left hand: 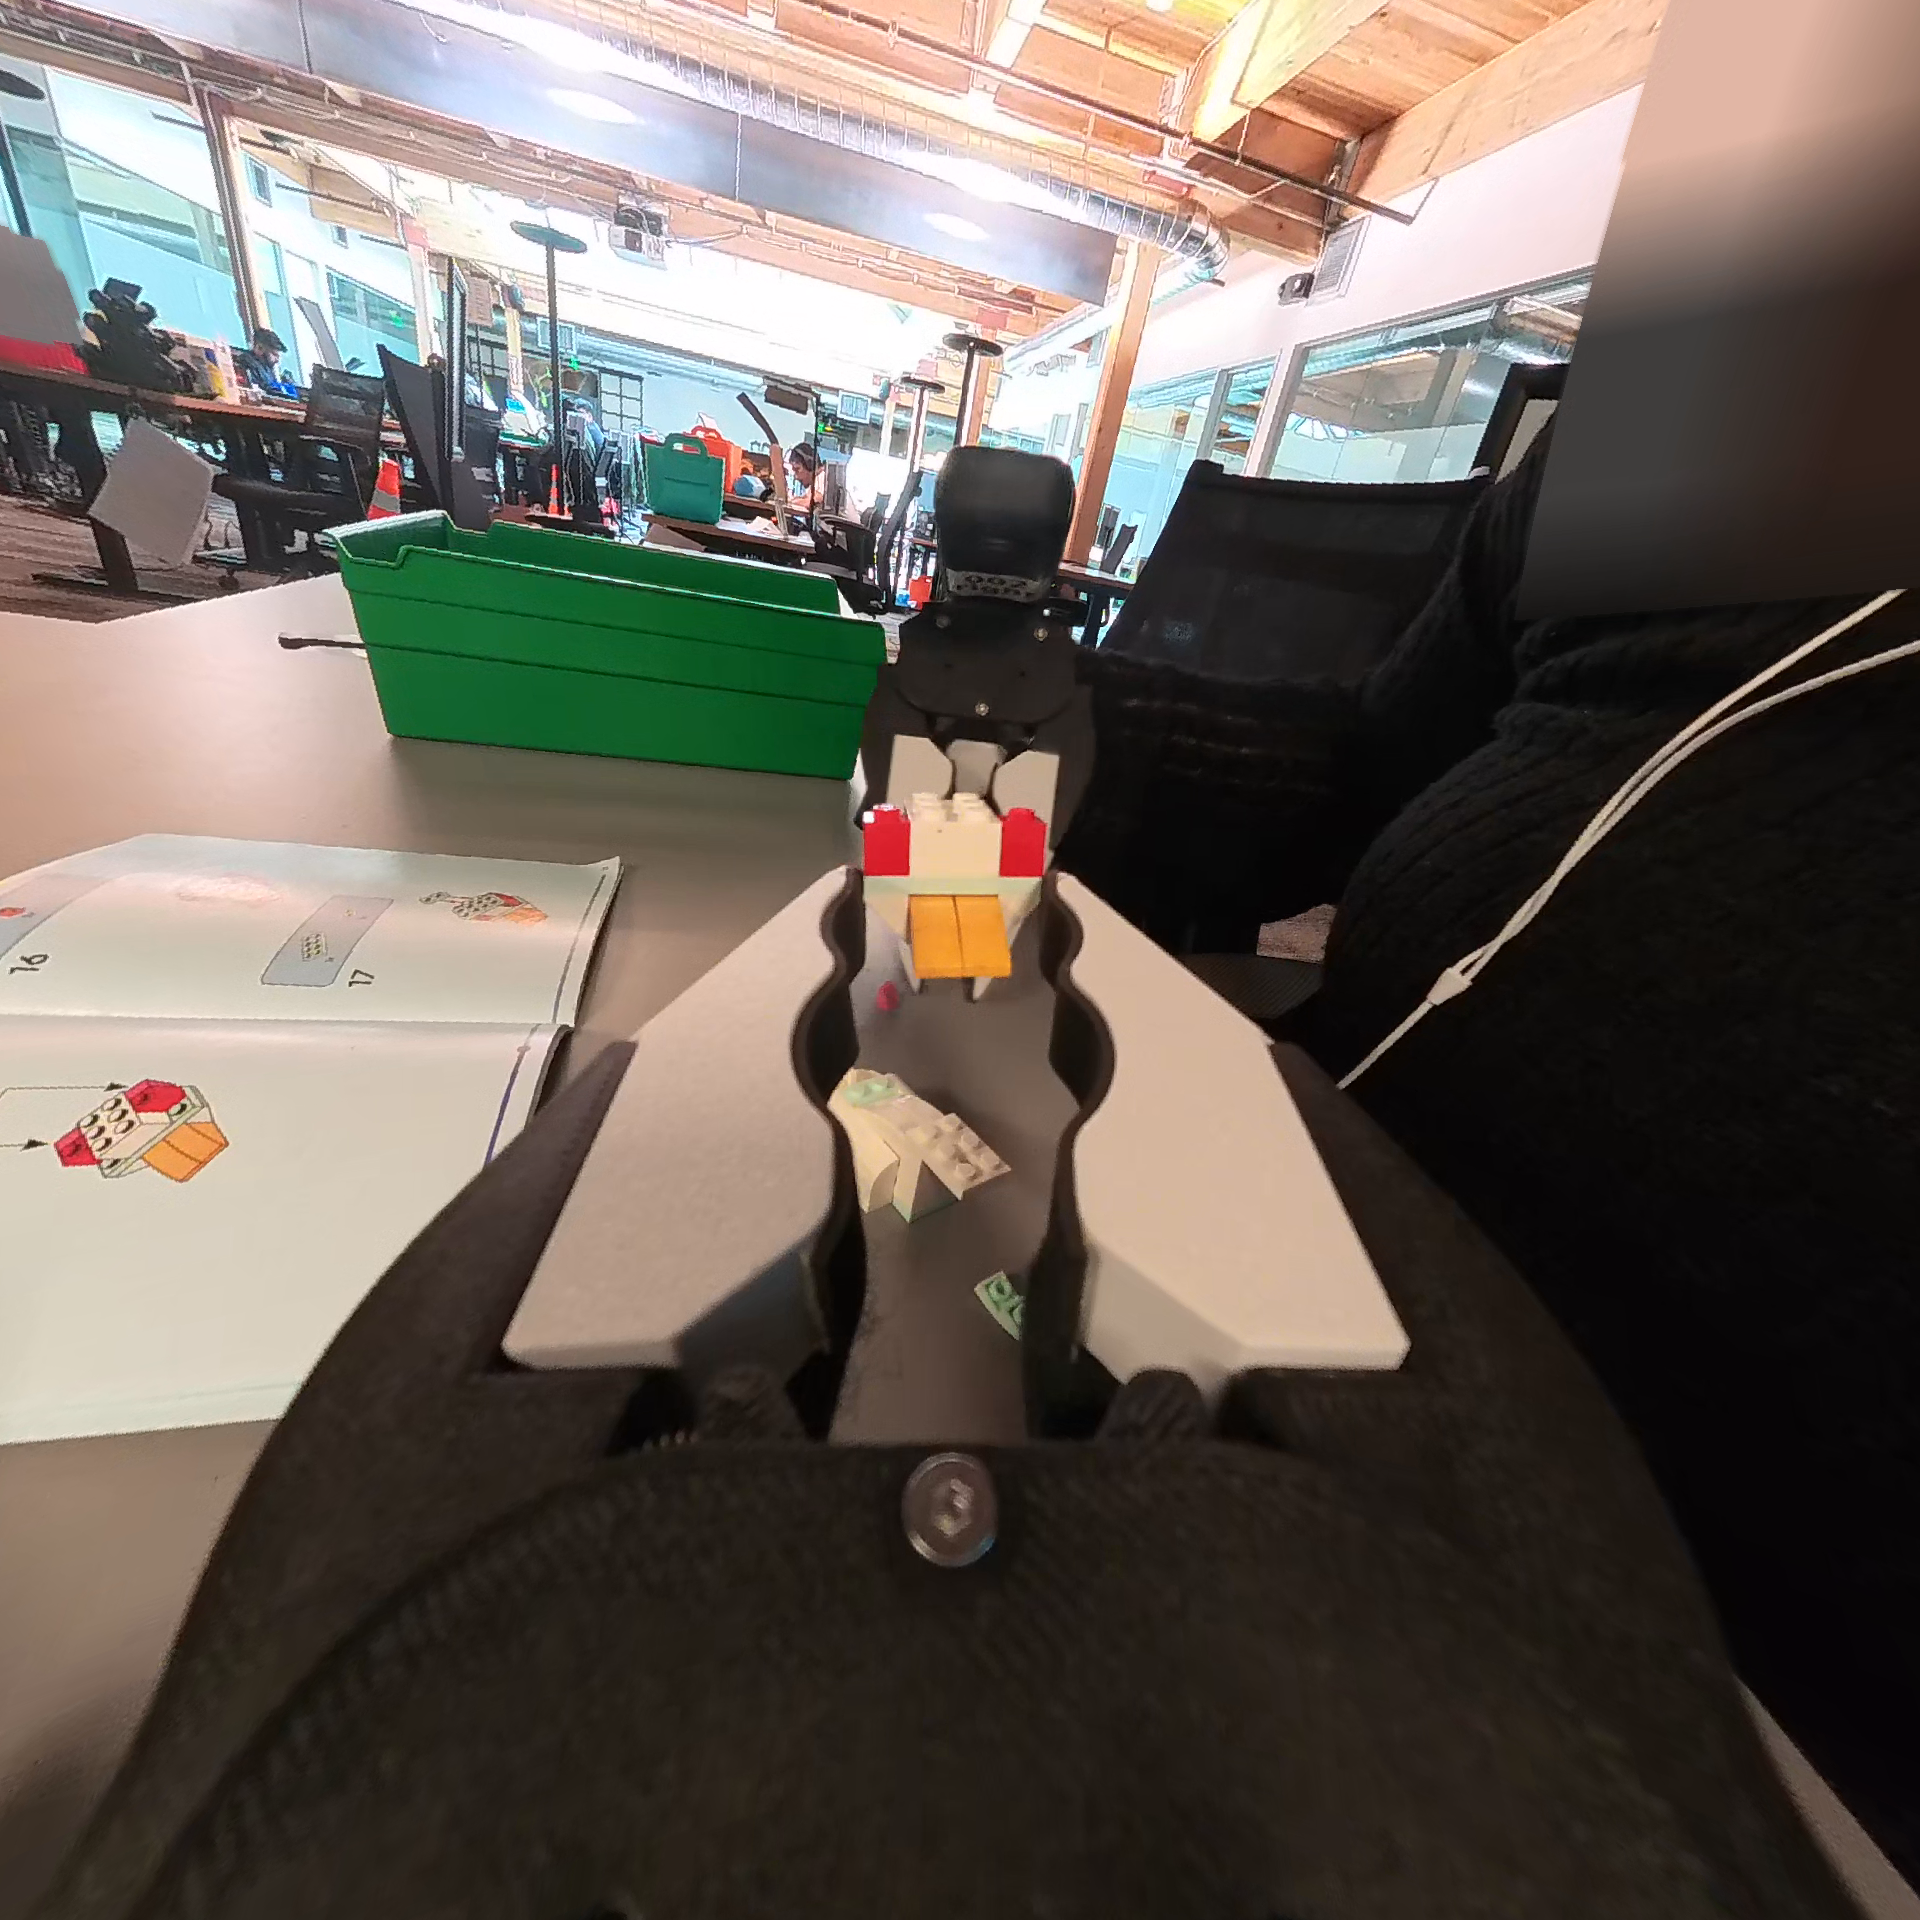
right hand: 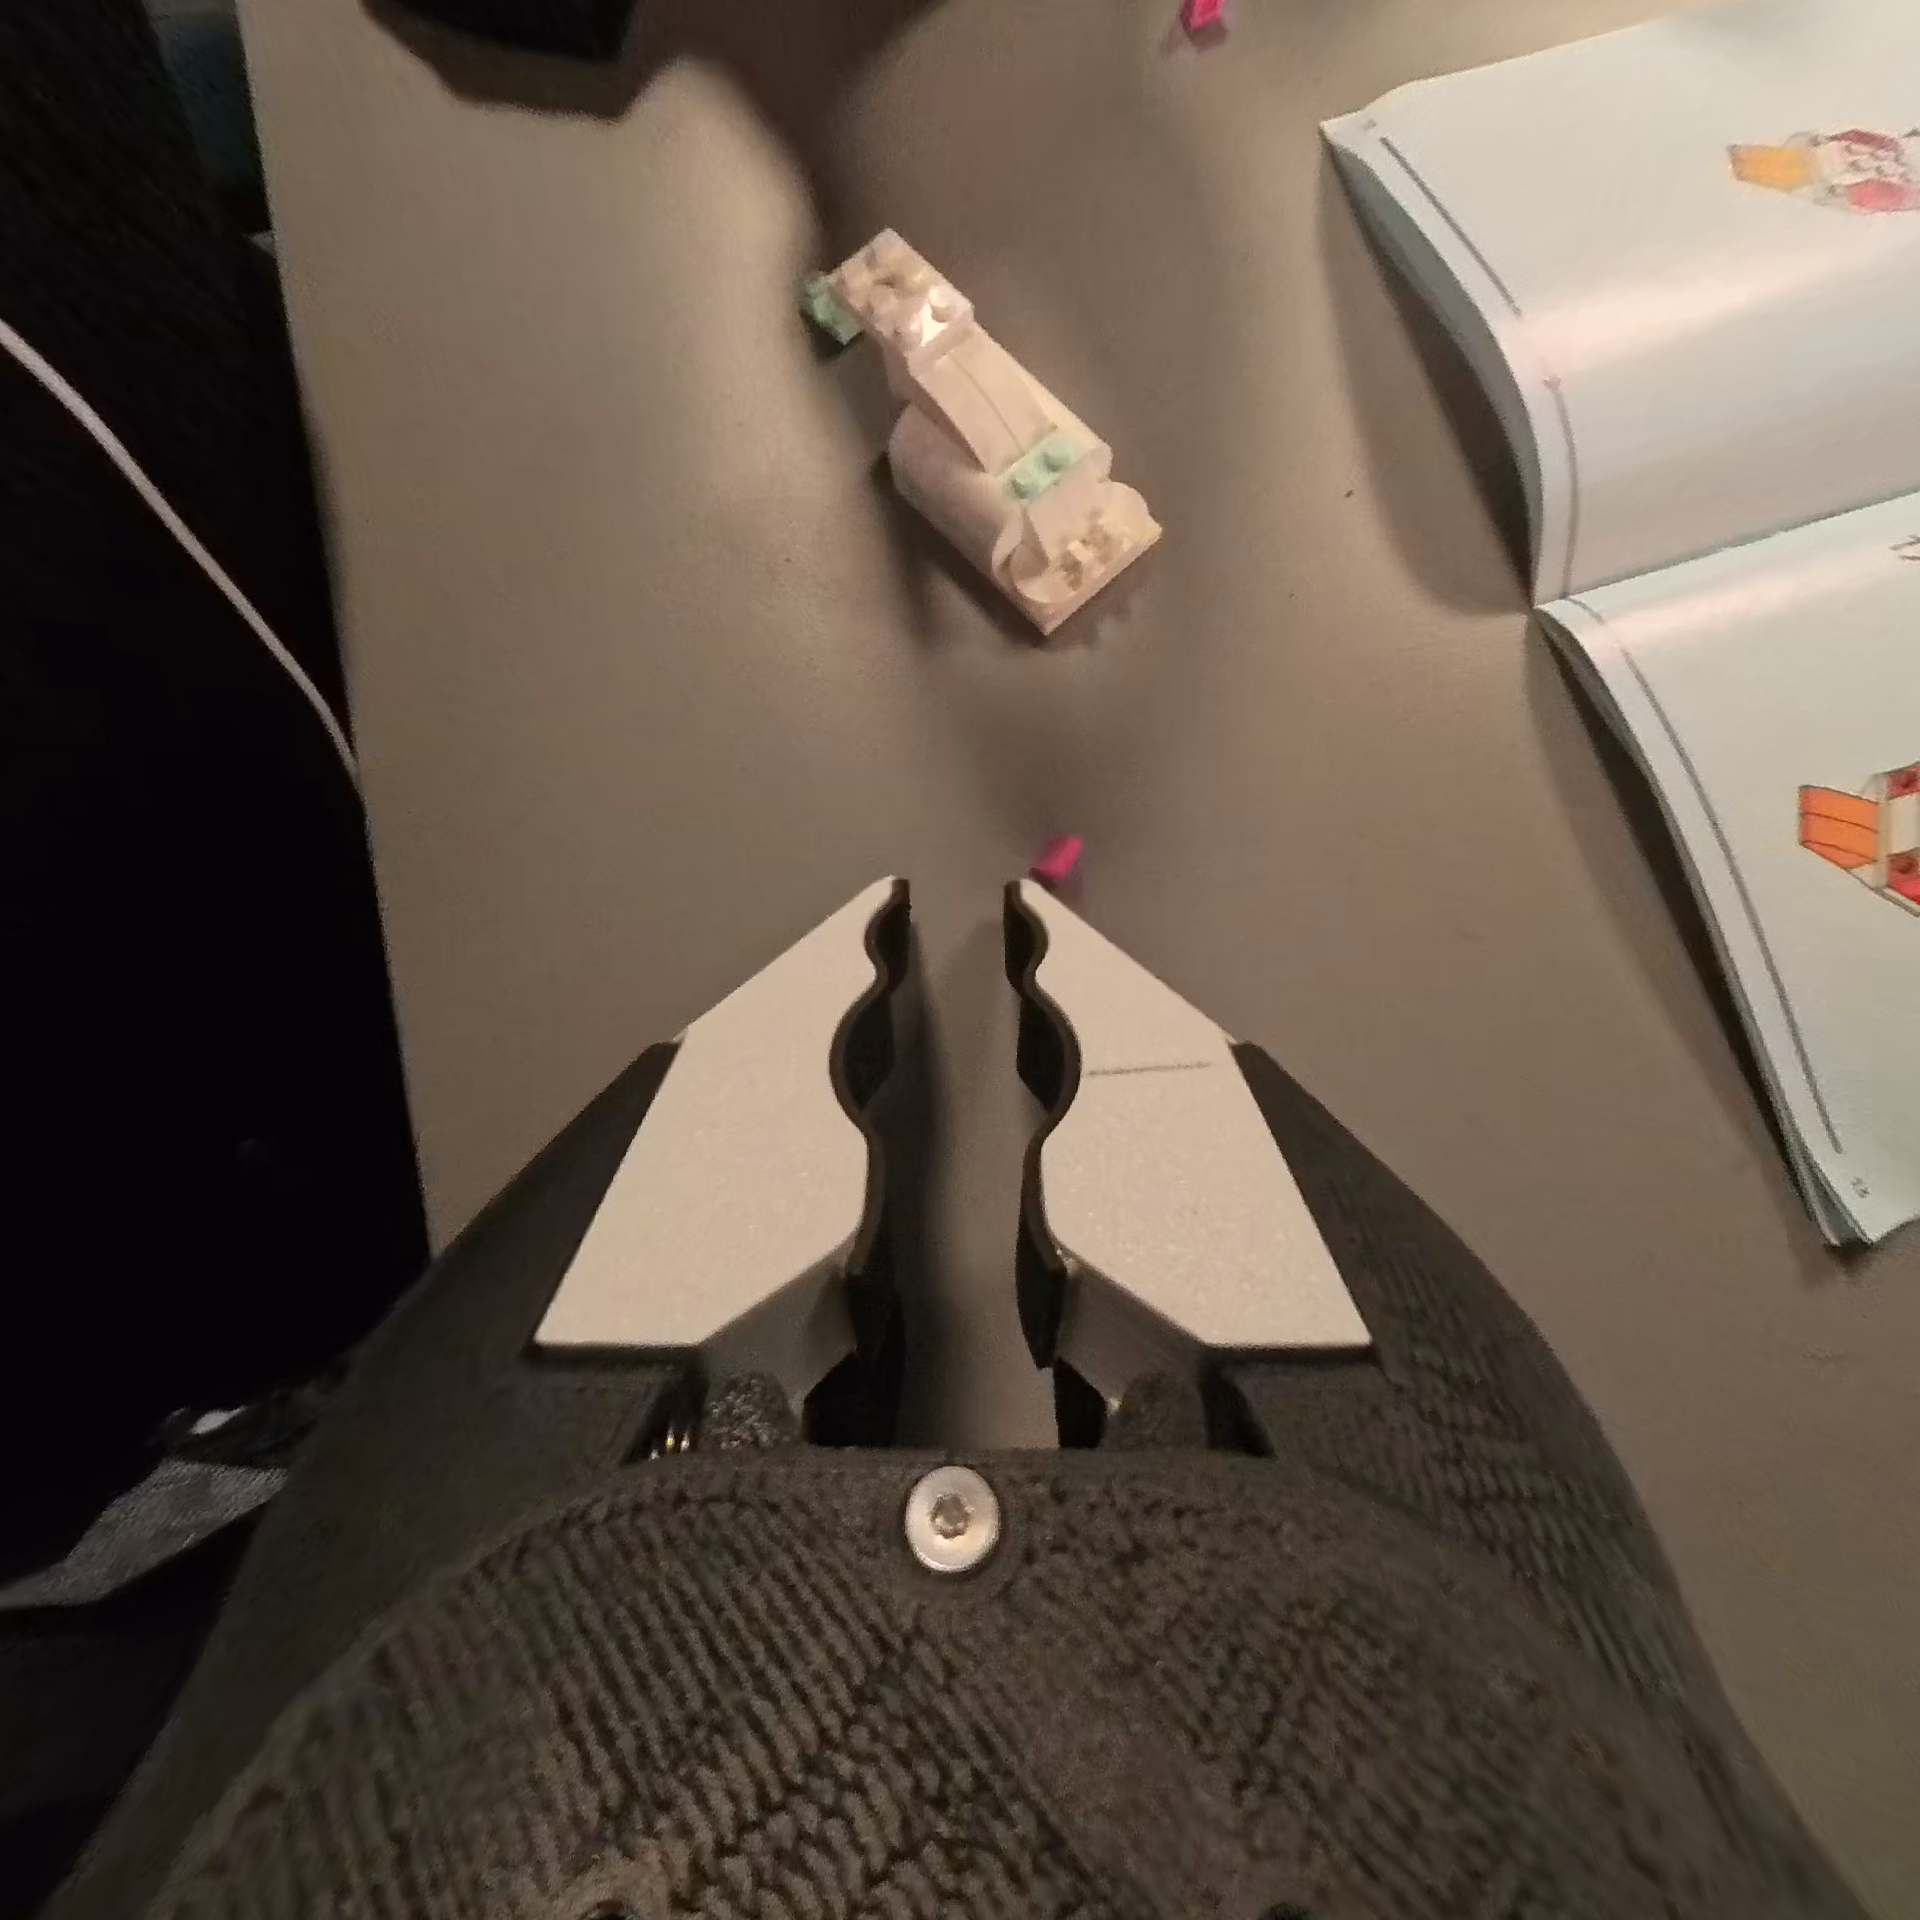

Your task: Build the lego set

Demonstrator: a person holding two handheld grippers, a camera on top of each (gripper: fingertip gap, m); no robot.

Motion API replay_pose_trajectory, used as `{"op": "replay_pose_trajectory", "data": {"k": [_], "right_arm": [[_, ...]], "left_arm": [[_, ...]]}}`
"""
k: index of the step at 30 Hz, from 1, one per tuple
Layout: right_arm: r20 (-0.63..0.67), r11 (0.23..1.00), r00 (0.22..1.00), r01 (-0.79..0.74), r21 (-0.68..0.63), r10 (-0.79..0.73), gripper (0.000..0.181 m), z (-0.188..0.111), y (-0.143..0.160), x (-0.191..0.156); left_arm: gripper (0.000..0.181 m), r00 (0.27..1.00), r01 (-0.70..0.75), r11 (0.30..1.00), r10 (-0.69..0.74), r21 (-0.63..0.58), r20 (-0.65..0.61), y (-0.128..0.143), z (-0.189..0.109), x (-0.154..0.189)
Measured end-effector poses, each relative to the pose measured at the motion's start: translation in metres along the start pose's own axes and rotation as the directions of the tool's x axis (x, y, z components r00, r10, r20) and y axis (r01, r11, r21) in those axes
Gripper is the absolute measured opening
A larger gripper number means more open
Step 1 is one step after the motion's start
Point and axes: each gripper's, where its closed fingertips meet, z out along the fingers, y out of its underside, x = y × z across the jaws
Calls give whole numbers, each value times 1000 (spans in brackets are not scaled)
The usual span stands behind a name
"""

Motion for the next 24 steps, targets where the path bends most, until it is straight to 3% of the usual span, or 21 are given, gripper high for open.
{"op": "replay_pose_trajectory", "data": {"k": [24], "right_arm": [[-206,999,978,-16,29,22,17,-2,0,33]], "left_arm": [[33,1000,-4,1000,4,-5,-4,1,1,1]]}}
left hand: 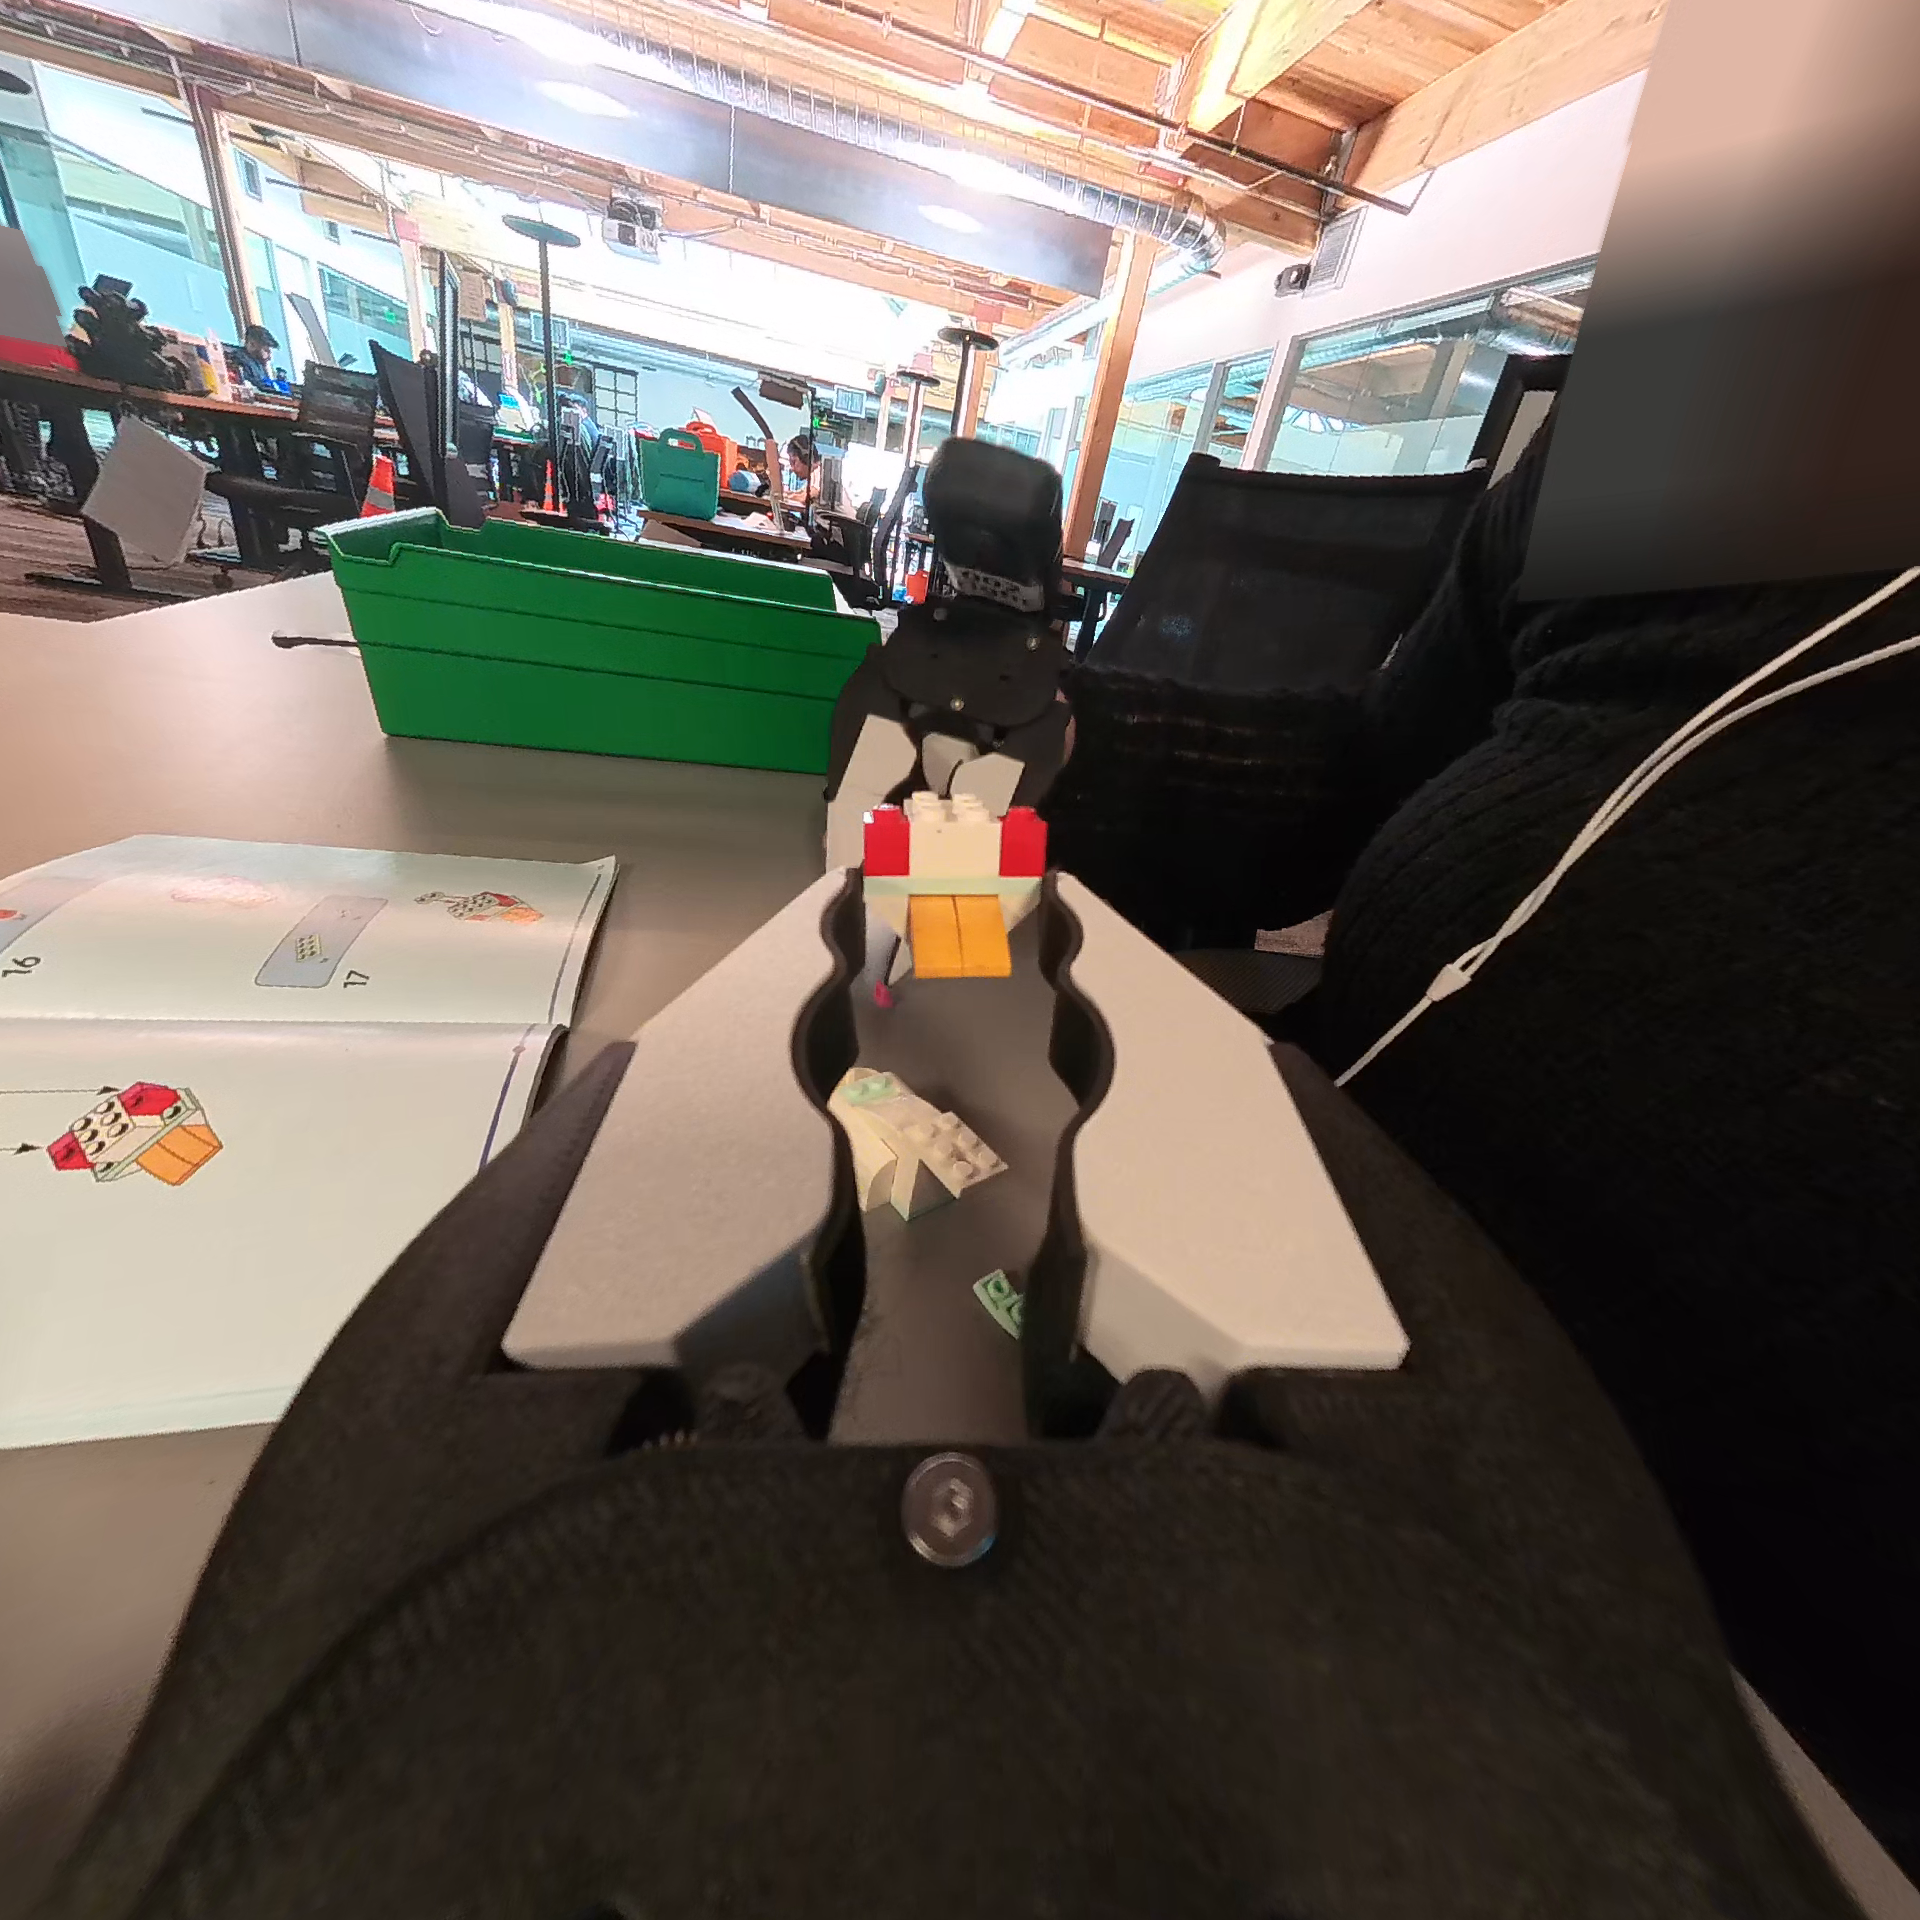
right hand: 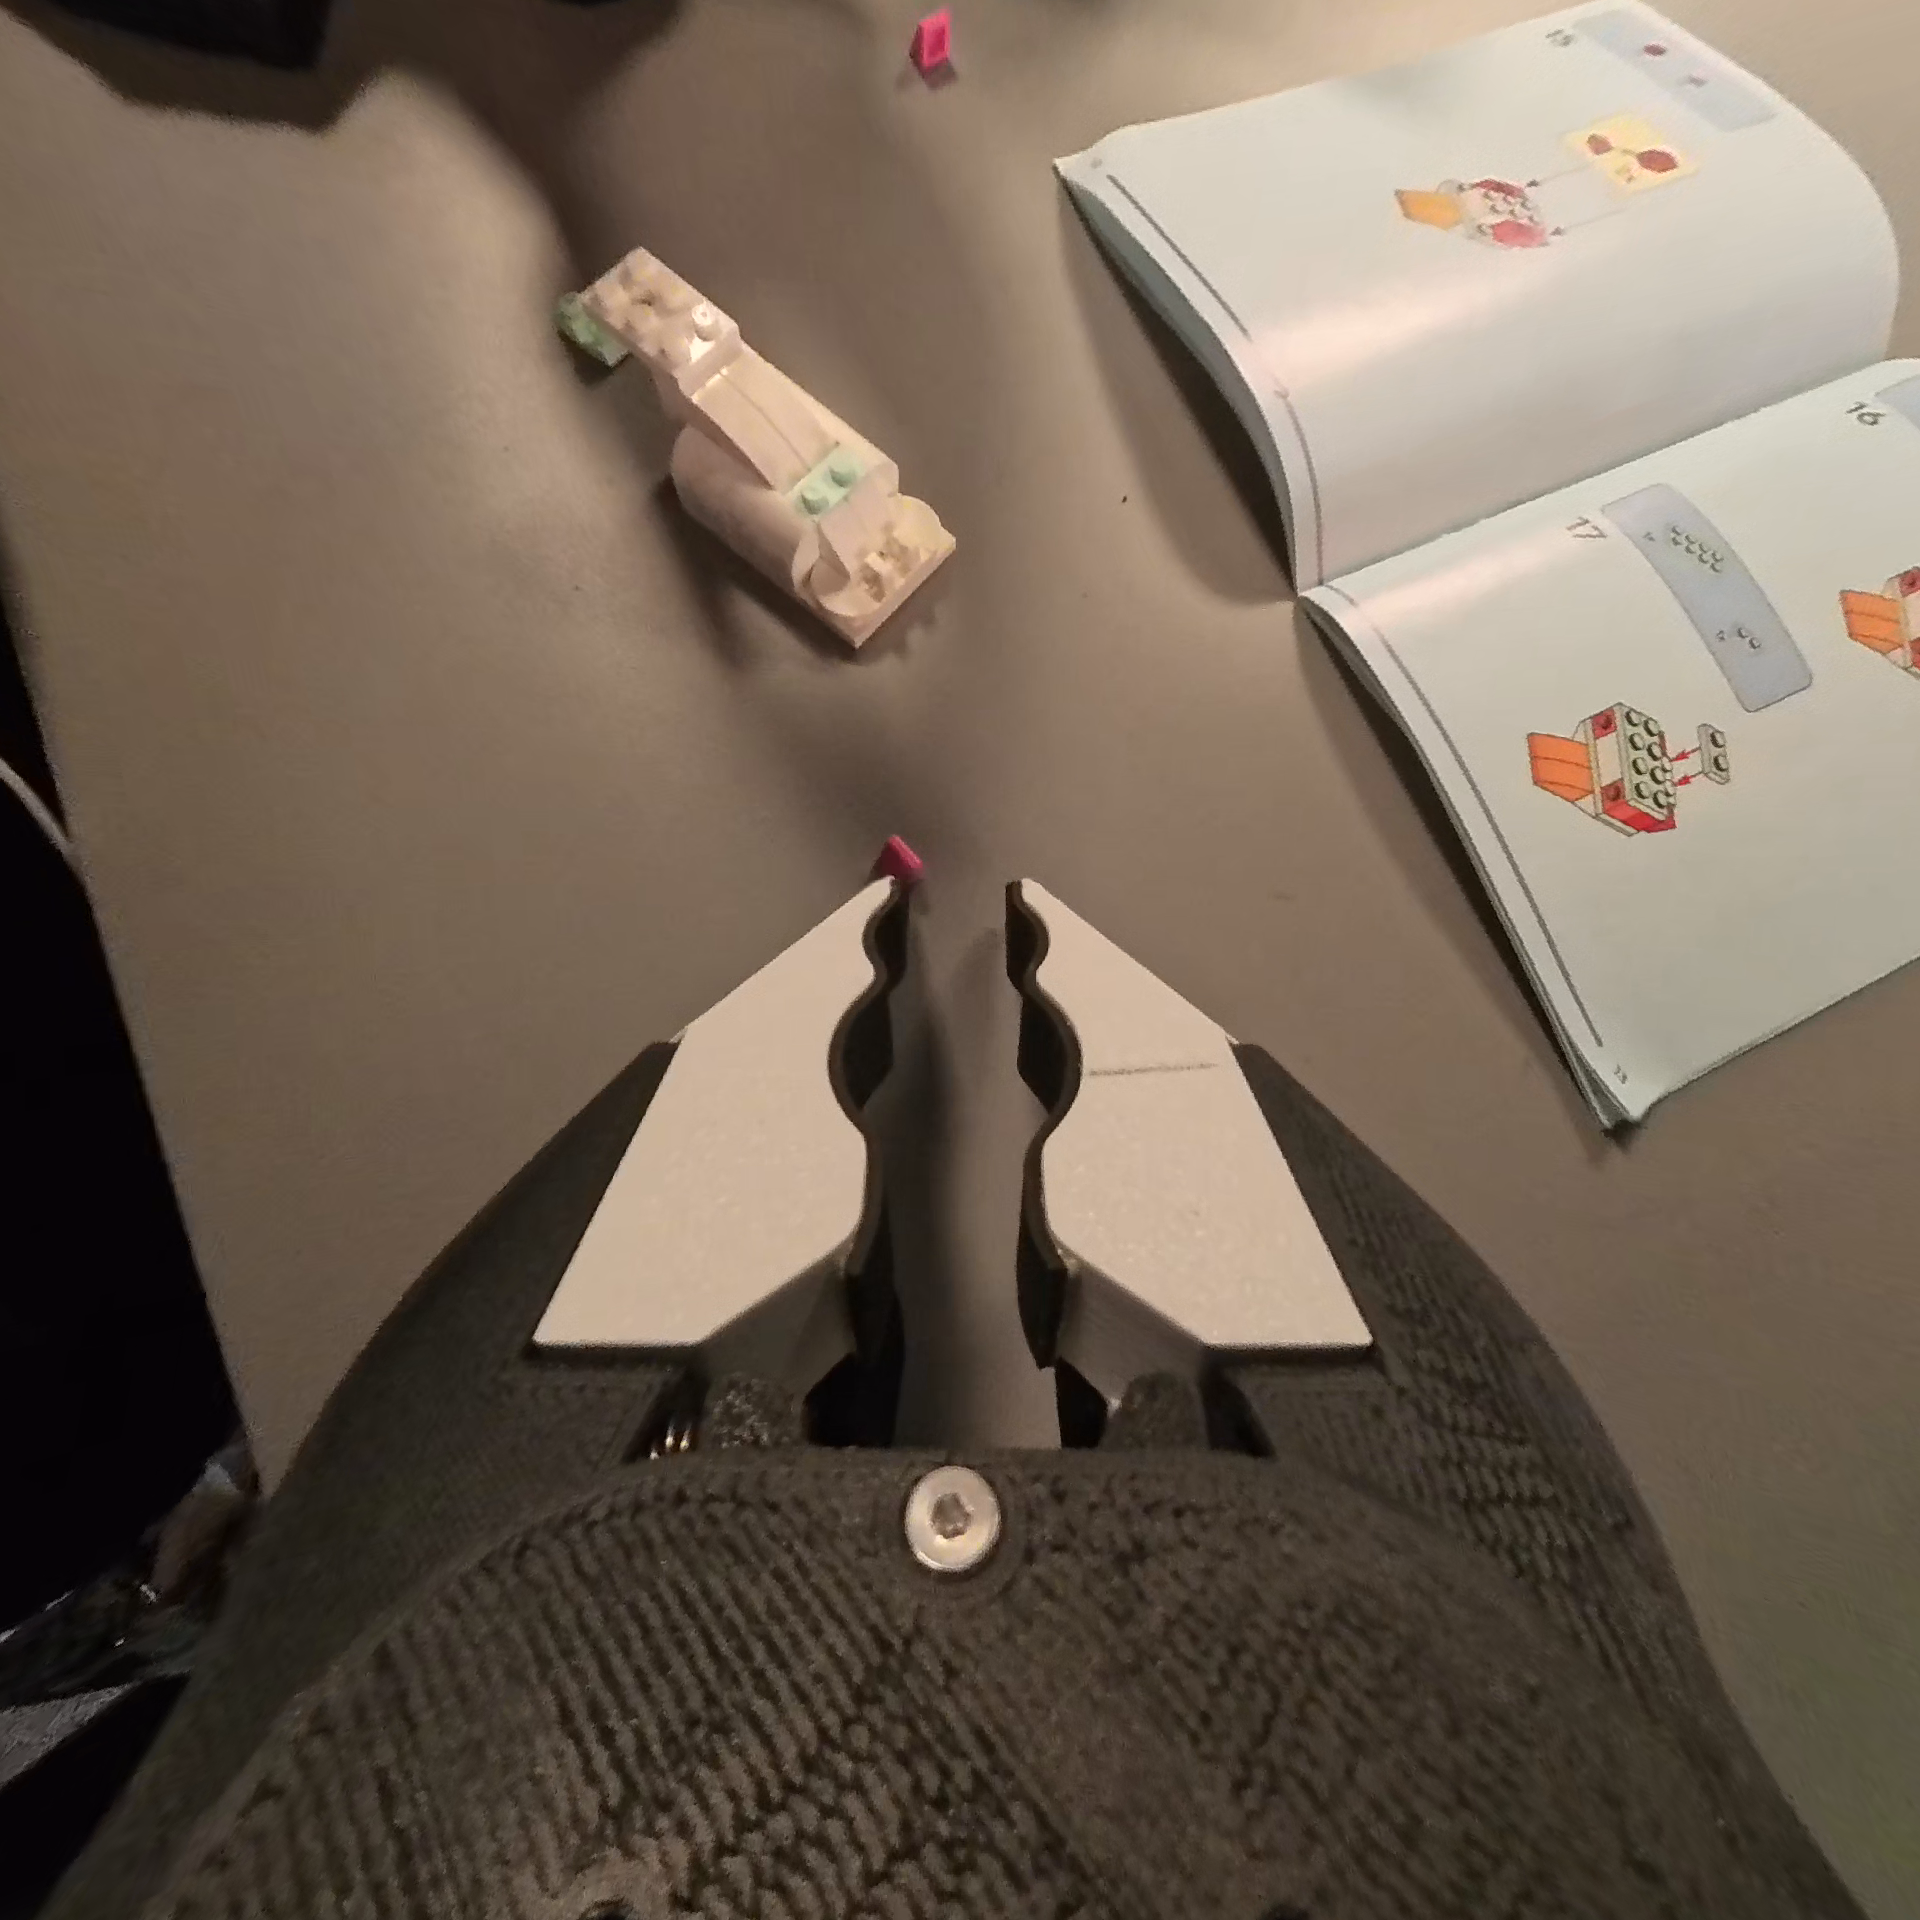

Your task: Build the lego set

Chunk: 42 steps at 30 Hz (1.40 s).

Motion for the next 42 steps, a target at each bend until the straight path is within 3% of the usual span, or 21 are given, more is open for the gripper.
{"op": "replay_pose_trajectory", "data": {"k": [22,25,30,35,42], "right_arm": [[92,995,995,-46,92,37,7,7,-6,-11],[79,981,997,-12,196,-3,6,-2,-36,-9],[83,883,981,119,454,-175,6,-31,-131,-27],[75,851,937,274,448,-341,5,-27,-165,-48],[39,866,918,358,350,-395,6,-16,-175,-42]], "left_arm": [[33,1000,-2,1000,2,0,-2,0,0,1],[33,999,-36,999,36,19,10,-2,0,2],[33,991,-132,990,131,48,24,-5,6,10],[33,994,-96,992,91,85,52,-9,6,6],[33,998,21,988,-30,154,60,-16,3,-1]]}}
